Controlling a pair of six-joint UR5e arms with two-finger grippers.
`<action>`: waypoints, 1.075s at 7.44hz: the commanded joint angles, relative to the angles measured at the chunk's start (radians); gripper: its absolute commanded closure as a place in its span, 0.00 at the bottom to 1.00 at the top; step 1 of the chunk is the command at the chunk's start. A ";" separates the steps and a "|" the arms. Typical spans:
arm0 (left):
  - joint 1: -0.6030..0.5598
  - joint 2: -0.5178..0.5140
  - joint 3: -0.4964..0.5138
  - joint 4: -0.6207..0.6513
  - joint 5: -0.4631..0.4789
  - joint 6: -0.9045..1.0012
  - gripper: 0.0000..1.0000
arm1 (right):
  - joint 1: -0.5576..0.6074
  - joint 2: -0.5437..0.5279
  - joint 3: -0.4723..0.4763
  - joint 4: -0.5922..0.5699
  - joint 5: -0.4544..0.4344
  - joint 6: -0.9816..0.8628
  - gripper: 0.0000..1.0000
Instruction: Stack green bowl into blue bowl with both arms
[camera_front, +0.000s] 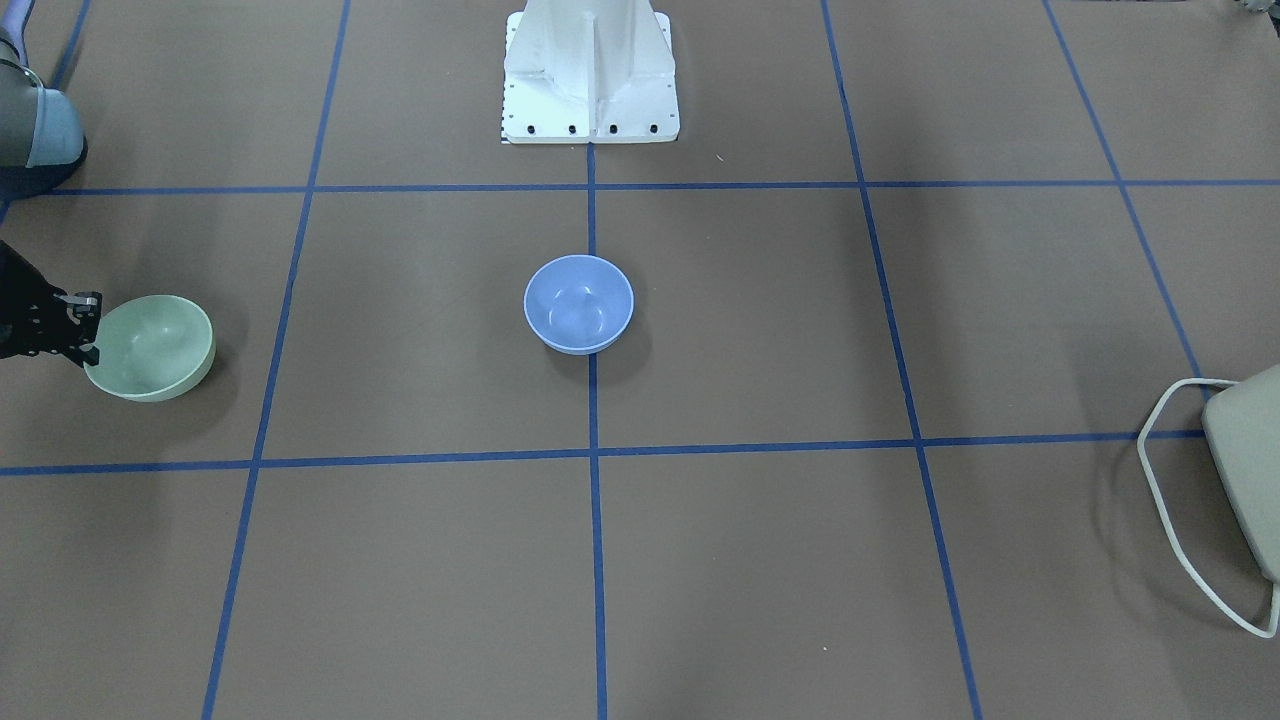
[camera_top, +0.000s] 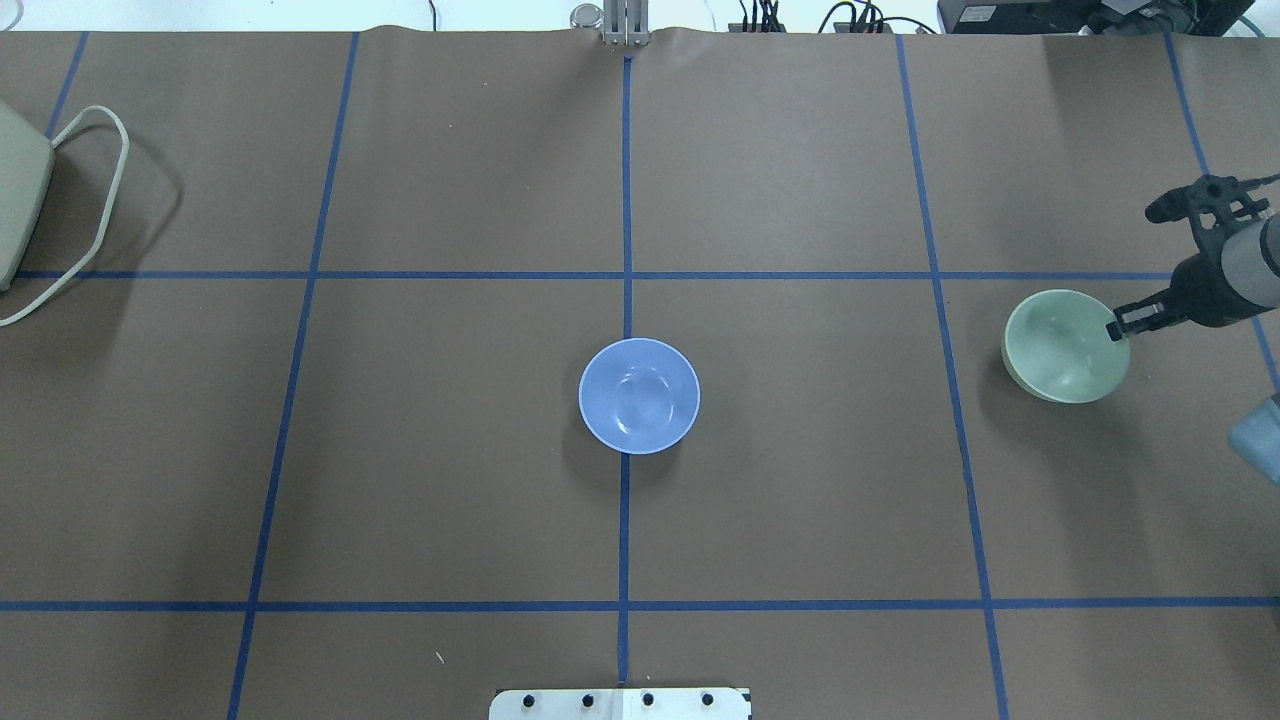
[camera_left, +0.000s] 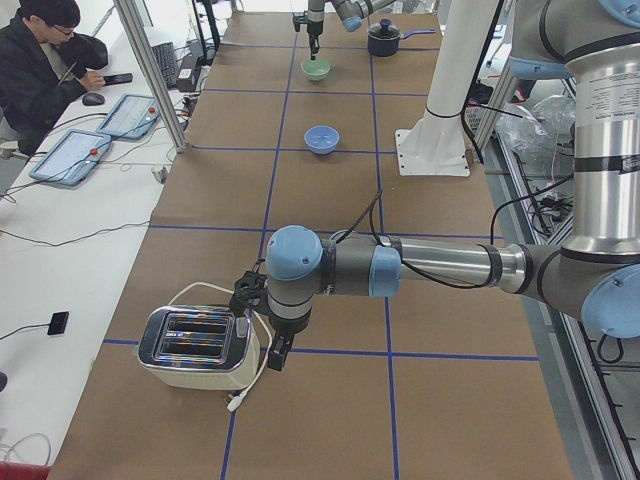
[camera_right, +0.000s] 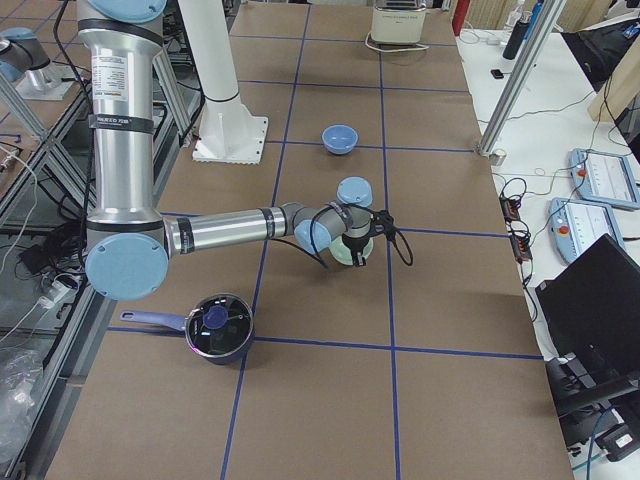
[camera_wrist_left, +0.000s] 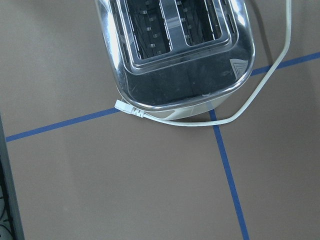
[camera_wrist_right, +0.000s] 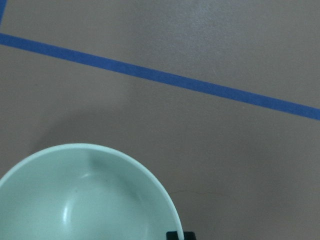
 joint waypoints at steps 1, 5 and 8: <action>0.000 -0.001 0.002 0.000 0.000 0.000 0.02 | -0.004 0.158 0.045 -0.006 0.014 0.227 1.00; 0.002 -0.001 0.002 0.000 0.000 -0.002 0.02 | -0.272 0.565 0.049 -0.324 -0.074 0.685 1.00; 0.002 -0.001 0.002 0.000 0.000 -0.002 0.02 | -0.447 0.667 0.042 -0.524 -0.228 0.811 1.00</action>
